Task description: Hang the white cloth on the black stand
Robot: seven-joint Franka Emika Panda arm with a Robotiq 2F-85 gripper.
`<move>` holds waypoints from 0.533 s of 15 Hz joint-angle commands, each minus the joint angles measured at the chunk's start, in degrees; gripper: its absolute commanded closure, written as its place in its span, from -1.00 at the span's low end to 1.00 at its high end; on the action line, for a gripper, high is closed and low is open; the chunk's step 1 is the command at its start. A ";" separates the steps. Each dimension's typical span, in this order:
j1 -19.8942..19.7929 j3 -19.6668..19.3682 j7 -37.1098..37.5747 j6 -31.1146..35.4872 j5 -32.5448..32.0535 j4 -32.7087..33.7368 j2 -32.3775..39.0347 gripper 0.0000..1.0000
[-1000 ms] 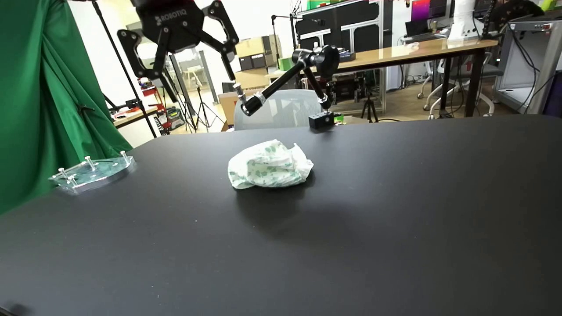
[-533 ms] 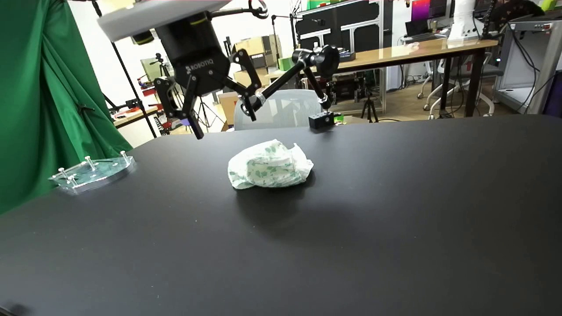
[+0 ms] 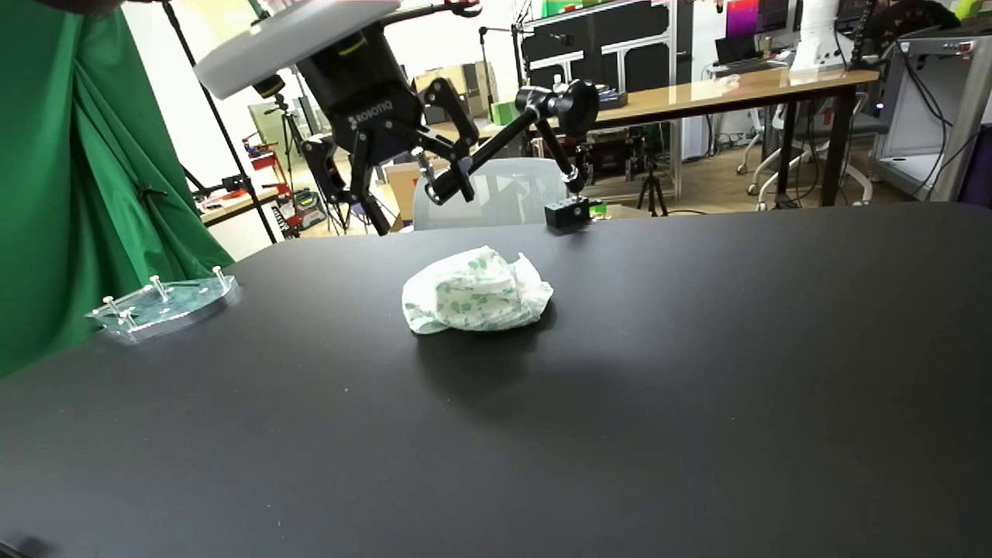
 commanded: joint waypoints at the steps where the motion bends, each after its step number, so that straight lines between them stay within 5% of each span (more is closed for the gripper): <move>1: 1.13 -2.49 15.02 1.74 -8.12 0.95 1.29 -1.00; 5: 3.41 -2.81 29.49 0.83 -15.34 1.27 4.57 -1.00; 8: 4.98 -2.07 32.96 0.36 -14.19 1.23 7.41 -1.00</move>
